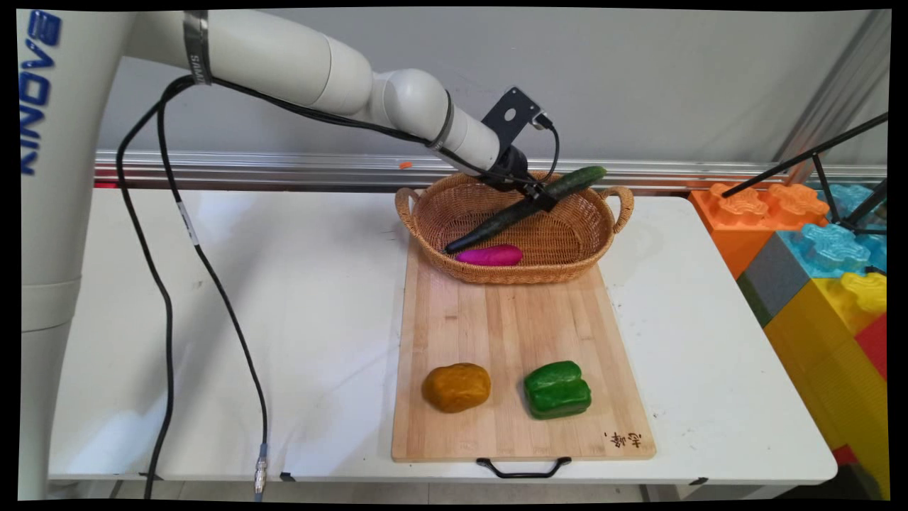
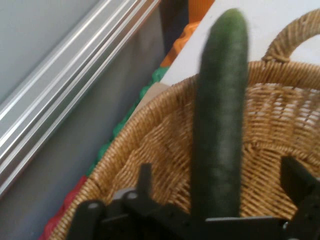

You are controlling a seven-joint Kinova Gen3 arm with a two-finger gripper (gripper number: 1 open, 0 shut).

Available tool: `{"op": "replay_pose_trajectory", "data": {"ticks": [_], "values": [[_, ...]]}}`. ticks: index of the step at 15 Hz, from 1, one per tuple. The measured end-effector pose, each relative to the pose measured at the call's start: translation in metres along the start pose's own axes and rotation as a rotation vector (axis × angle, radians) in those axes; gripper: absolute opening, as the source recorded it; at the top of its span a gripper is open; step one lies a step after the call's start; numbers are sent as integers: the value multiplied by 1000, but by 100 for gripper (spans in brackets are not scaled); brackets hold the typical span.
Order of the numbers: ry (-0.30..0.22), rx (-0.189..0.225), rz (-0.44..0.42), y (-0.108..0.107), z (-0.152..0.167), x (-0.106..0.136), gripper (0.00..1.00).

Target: Place the picked object in the vegetable basket

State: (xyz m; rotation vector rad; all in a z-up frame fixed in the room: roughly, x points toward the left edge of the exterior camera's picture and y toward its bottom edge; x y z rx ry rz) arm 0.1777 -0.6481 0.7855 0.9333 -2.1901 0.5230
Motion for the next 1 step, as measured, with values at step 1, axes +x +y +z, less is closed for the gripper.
{"op": "replay_pose_trajectory", "data": {"ticks": [1], "values": [[0,-6,-9,2,-4,2,100]]}}
